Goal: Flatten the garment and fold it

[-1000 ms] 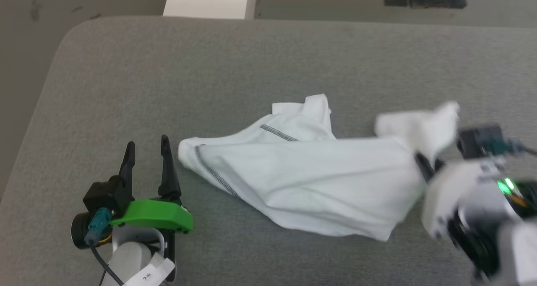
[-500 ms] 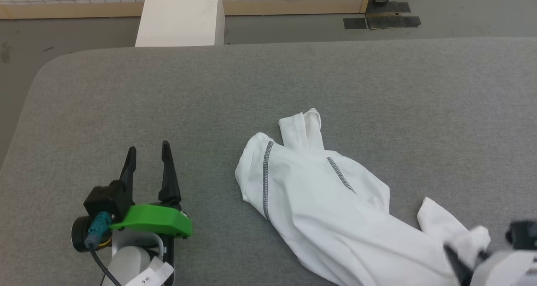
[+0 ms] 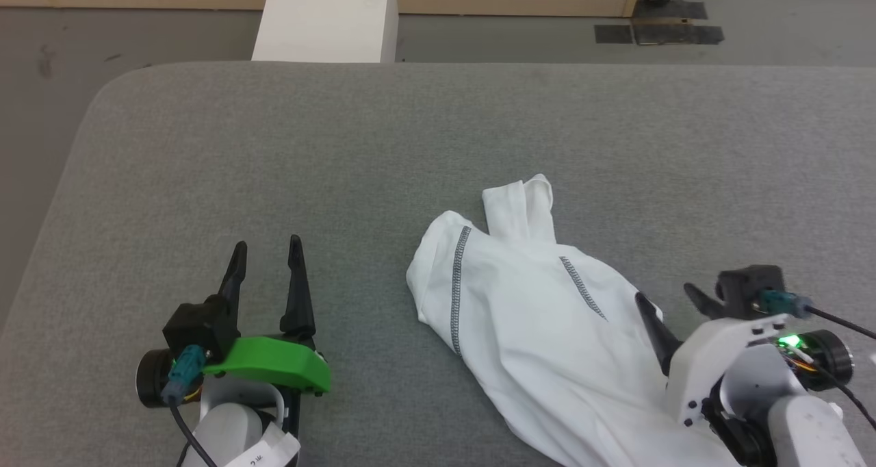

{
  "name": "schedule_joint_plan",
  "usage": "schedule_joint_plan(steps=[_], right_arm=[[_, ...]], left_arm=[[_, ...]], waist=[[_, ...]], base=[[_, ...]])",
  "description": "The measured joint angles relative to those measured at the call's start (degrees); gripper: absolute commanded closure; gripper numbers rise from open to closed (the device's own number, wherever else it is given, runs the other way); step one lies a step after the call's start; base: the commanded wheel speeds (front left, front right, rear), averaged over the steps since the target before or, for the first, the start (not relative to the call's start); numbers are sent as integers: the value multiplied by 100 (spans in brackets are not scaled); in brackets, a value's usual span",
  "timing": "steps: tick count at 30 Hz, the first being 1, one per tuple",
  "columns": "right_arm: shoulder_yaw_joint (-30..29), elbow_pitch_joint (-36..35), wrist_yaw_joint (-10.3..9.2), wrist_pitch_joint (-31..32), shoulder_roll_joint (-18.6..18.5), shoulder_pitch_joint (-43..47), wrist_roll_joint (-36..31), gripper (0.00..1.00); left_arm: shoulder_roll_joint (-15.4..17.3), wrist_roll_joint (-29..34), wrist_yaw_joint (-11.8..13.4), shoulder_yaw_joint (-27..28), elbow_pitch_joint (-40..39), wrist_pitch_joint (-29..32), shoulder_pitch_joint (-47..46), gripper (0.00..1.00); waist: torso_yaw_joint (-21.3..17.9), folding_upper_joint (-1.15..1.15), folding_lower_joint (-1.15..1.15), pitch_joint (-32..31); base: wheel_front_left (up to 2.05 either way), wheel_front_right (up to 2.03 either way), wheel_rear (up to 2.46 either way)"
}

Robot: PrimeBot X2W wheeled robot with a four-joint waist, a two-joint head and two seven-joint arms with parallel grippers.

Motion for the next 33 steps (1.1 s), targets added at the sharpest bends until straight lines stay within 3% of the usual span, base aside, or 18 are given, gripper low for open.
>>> schedule_joint_plan(steps=[5, 9, 11, 12, 14, 17, 25, 29, 33], right_arm=[[214, 977, 0, 557, -119, -538, -4, 0], [437, 1335, -1, 1335, -226, -869, 204, 0], [570, 1346, -7, 1868, -347, -1036, 403, 54], [638, 1313, -7, 2121, -419, -1112, 497, 100], [634, 1190, -7, 2354, -523, -1176, 587, 100], [371, 1001, 4, 2184, -597, -1198, 478, 100], [-1307, 416, 3, 1651, -958, -1825, -363, 100], [-2120, 520, 2, 1659, -1079, -1924, -713, 100], [-2777, 1053, 2, 1748, -1093, -1935, -1068, 100]], left_arm=[[-1, -1, -1, -71, 8, 0, -32, 0], [0, -9, 5, -110, 7, 0, -87, 0], [-1, -15, 7, -125, 8, 0, -96, 0], [-1, -26, 8, -126, 9, 0, -96, 0], [0, -44, 13, -124, 9, 0, -98, 0], [-1, -44, 16, -102, 9, 0, -111, 0], [0, -44, 31, -70, 11, 0, -124, 0], [0, -44, 25, -110, 16, 0, -154, 0], [-1, -44, 8, -185, 44, 0, -218, 0]], waist=[[129, 0, 0, 130], [203, 0, 0, 253], [237, 0, 0, 293], [251, 0, 0, 311], [265, 0, 0, 339], [241, 0, 0, 352], [123, 0, 0, 293], [89, 0, 0, 328], [77, 0, 0, 416]], base=[[0, 0, 0], [0, 0, 0], [0, 0, 0], [0, 0, 0], [0, 0, 0], [0, 0, 0], [0, 0, 0], [0, 0, 0], [0, 0, 0]])
